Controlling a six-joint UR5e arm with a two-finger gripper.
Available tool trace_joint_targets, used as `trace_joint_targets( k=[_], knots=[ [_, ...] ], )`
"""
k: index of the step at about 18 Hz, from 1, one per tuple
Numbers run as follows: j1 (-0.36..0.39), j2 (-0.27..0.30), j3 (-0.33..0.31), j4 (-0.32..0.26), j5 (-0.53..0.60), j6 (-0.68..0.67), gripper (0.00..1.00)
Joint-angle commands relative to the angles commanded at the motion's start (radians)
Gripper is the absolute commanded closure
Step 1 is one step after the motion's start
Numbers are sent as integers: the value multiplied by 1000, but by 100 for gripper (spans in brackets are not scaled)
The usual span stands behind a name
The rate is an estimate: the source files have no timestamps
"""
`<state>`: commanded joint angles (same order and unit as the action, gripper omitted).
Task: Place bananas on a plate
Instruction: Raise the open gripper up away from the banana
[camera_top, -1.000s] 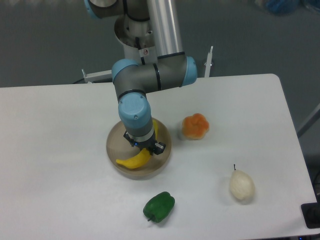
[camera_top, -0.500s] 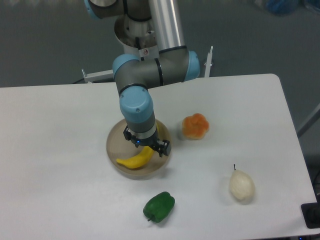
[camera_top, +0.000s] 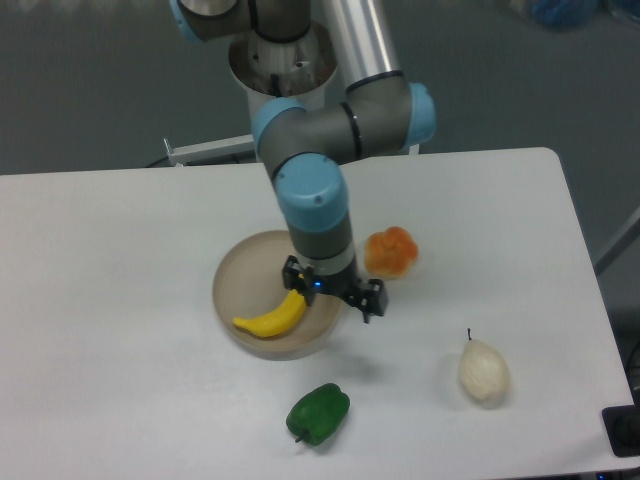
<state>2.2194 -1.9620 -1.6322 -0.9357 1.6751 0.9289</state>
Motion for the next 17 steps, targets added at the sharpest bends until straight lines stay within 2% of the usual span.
trace_joint_targets(
  k=[3, 7, 12, 17],
  knots=[
    [68, 5, 14, 58, 0, 123, 0],
    [127, 8, 32, 58, 0, 296, 0],
    [166, 15, 43, 60, 0, 435, 0],
    [166, 11, 49, 72, 0, 455, 0]
  ],
)
